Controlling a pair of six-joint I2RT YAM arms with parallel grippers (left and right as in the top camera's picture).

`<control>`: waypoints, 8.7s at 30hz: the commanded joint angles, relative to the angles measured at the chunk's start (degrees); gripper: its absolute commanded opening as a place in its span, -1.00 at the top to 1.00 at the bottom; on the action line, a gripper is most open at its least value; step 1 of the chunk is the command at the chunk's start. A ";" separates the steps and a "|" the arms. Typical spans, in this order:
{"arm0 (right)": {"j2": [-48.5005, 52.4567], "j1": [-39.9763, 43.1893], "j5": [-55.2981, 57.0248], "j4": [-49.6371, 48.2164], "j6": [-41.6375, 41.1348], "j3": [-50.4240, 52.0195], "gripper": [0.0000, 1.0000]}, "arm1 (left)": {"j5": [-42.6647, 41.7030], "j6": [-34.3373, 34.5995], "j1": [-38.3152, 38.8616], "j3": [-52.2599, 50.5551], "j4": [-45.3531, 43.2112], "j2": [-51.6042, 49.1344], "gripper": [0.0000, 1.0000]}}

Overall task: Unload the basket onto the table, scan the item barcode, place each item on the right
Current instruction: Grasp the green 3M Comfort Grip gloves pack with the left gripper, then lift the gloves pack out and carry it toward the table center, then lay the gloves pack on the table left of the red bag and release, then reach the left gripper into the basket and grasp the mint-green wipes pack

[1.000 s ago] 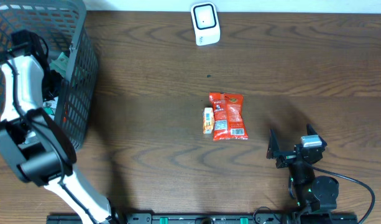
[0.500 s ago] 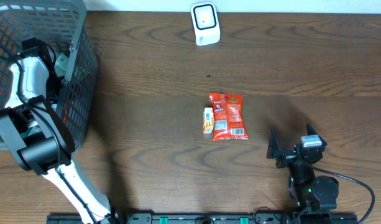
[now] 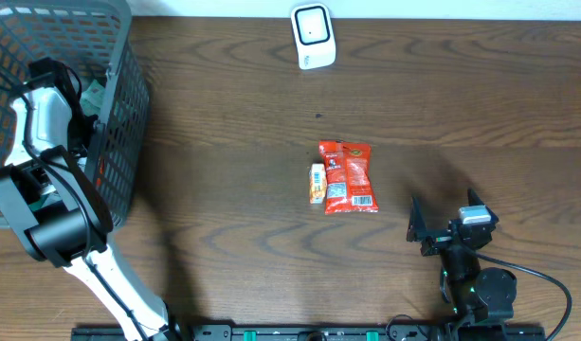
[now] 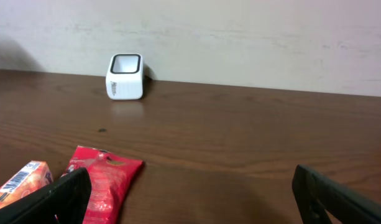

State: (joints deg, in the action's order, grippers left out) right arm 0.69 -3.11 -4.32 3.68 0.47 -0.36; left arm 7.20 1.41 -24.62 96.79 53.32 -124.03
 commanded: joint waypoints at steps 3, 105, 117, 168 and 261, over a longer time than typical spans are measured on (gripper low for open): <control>-0.31 0.61 -0.26 0.20 0.26 0.07 -0.99 | -0.57 -0.22 -2.01 -4.13 -1.68 -4.70 -0.60; -0.31 0.61 -0.26 0.20 0.26 0.07 -0.98 | -8.87 38.82 52.33 -24.24 -6.12 26.36 0.86; -0.31 0.61 -0.26 0.20 0.26 0.07 -0.98 | -11.04 28.72 52.92 -22.18 -9.38 22.64 -0.63; -0.31 0.61 -0.26 0.20 0.26 0.07 -0.98 | -17.07 21.77 37.33 -43.23 -15.74 24.33 0.71; -0.31 0.61 -0.26 0.20 0.26 0.07 -0.99 | -12.35 22.27 -1.44 24.20 5.79 14.67 -0.69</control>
State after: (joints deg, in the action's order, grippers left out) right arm 0.69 -3.11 -4.32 3.68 0.47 -0.36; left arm -5.41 23.38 -25.89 120.66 59.59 -106.30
